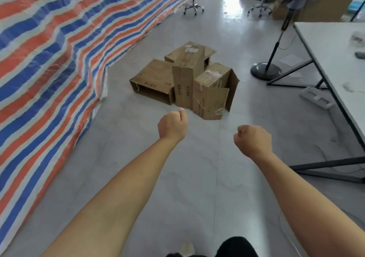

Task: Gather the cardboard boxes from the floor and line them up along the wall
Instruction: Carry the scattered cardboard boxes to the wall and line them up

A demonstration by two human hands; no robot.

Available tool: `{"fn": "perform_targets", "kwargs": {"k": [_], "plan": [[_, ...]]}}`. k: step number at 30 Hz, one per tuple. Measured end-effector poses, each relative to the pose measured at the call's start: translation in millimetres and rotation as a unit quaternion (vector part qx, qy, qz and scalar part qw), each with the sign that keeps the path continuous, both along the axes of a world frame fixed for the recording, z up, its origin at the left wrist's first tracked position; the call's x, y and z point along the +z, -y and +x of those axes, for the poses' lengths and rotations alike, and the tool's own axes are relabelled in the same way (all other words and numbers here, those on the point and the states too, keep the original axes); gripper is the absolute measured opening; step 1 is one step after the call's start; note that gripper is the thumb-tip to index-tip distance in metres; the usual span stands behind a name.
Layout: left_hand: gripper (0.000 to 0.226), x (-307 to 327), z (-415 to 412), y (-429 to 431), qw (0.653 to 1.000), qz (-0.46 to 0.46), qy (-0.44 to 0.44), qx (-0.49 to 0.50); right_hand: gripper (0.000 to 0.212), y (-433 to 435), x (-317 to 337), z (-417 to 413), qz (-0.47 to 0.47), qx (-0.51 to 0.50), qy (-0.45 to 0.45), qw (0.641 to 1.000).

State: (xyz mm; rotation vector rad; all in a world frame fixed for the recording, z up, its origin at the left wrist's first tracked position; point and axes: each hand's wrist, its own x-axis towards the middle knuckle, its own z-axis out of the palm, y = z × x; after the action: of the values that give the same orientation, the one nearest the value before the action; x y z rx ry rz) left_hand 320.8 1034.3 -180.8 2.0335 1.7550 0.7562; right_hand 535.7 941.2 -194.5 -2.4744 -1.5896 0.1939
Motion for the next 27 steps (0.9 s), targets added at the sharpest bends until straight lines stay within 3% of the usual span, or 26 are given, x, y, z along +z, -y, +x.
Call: {"fn": "perform_targets", "kwargs": {"k": [5,12,20,27], "plan": [[0.063,-14,120,-119,0.999,-0.019,0.002,-0.026,0.028,-105,-25,115,0.013,-0.037,-0.013,0.999],[0.062,-43,257,-266,0.993,-0.092,0.052,0.056,0.029,-269,-60,257,-0.042,0.000,-0.036,0.998],[0.061,-55,303,-402,0.982,-0.147,0.050,0.106,0.031,-447,-65,323,-0.102,0.089,-0.032,0.990],[0.056,-147,343,-560,0.950,-0.271,0.083,0.128,0.029,-610,-133,355,-0.136,0.096,-0.042,0.985]]}}
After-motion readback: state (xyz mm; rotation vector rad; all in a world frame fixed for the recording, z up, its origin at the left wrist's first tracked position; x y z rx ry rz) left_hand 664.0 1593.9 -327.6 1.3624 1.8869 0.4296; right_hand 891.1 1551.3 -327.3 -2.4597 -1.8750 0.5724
